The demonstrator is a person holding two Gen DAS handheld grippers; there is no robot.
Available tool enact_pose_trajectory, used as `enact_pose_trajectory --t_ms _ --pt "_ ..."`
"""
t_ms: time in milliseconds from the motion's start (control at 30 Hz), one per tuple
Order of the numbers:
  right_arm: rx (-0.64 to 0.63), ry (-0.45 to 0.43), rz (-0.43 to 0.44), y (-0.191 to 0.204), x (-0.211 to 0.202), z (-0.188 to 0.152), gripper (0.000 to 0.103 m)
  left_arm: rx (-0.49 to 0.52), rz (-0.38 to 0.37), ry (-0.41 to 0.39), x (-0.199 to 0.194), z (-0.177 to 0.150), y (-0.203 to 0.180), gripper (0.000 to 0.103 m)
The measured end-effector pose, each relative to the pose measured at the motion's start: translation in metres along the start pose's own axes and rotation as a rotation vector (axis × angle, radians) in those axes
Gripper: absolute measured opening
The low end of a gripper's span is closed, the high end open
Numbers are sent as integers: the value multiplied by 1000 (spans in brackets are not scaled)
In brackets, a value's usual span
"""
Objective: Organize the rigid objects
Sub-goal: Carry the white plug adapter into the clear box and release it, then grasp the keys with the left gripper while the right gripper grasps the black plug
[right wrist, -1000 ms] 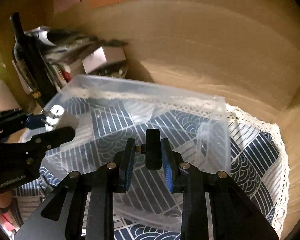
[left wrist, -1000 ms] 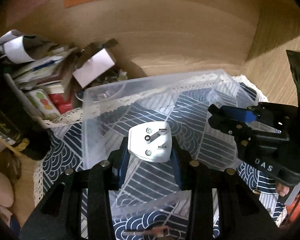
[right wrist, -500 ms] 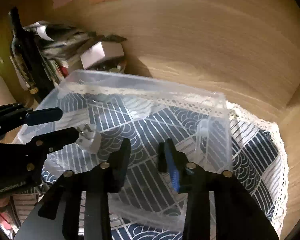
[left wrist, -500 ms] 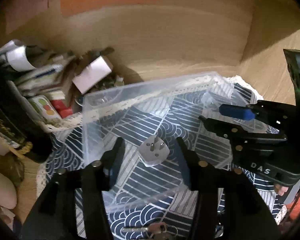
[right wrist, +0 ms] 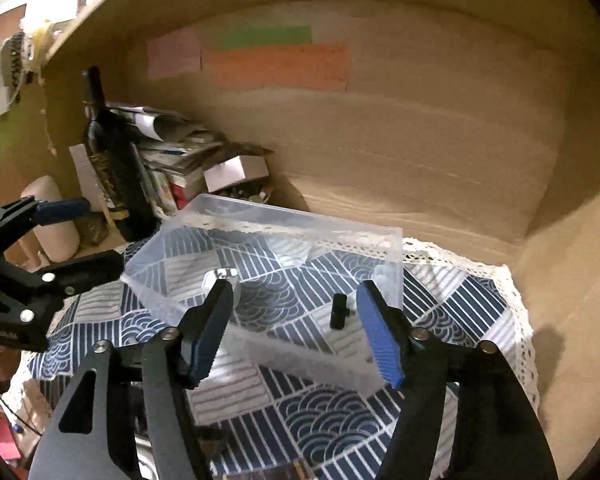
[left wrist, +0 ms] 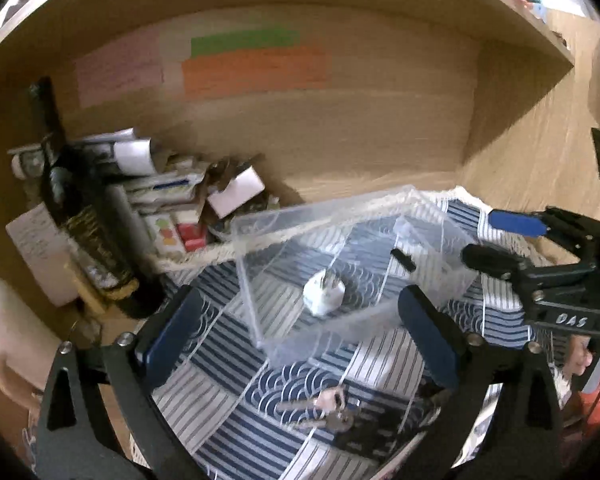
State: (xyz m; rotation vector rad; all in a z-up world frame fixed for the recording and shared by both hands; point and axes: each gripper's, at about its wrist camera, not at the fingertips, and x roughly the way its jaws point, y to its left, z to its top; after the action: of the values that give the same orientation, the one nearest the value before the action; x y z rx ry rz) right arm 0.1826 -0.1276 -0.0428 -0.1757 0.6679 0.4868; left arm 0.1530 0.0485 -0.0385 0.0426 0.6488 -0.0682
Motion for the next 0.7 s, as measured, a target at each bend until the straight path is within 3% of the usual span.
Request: enact_pose_trajectory --t_ms 233,367,500,700 --pt "3 37 6 8 -10 -32 62 -9 -11 102 12 -37 9 100" --pt "5 102 -6 9 -2 -60 71 -1 -22 179 28 -59 10 100" --pt "31 172 1 4 5 -83 71 2 -35 276 51 -77 6 100" --pt "30 187 47 12 6 -91 71 -23 -76 353 74 -85 -4 100"
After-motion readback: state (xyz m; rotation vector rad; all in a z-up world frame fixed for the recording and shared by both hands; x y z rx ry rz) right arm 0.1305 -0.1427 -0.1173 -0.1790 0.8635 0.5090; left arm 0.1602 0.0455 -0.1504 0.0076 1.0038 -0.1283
